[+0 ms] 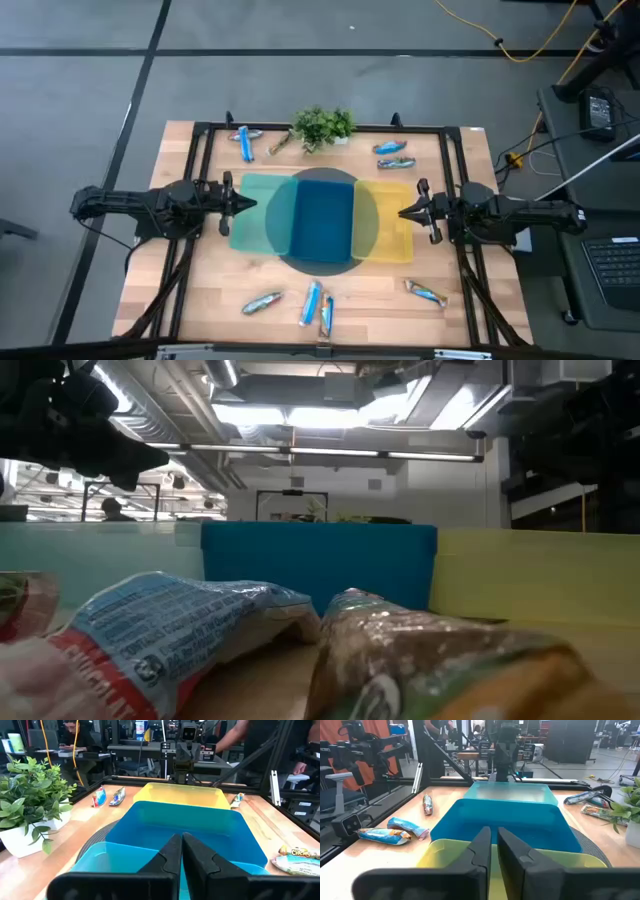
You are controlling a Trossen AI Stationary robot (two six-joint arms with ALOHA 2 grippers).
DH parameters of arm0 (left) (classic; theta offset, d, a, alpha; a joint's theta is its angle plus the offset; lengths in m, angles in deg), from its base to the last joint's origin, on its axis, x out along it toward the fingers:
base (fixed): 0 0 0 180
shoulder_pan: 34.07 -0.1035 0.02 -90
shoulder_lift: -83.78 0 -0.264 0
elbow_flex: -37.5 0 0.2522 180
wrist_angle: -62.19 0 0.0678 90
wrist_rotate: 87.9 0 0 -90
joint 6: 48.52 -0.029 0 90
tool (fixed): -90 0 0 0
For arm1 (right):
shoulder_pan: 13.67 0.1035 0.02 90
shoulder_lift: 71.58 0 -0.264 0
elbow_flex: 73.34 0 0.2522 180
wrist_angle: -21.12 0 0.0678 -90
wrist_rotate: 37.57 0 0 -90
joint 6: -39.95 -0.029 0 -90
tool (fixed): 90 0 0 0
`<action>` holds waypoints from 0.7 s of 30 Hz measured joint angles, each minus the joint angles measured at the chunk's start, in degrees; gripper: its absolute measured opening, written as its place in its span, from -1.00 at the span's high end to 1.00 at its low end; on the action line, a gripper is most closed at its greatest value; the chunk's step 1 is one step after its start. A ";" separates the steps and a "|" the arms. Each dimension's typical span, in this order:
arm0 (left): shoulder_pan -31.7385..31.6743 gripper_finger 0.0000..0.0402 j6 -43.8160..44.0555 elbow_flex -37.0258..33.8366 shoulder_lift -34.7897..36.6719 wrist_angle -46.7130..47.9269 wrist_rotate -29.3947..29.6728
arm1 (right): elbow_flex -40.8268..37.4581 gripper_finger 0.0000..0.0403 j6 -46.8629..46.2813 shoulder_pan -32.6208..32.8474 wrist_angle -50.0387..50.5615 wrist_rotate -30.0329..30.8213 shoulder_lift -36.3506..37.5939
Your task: Pick and place Granola Bars by type
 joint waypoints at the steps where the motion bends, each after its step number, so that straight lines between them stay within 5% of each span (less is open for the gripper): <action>1: 0.00 0.97 0.02 0.00 0.02 0.00 0.02 | 0.00 0.83 -0.04 0.00 0.00 0.00 0.00; 21: 0.00 0.95 0.01 0.02 0.02 0.00 0.01 | -0.02 0.83 -0.02 0.00 -0.02 0.00 0.00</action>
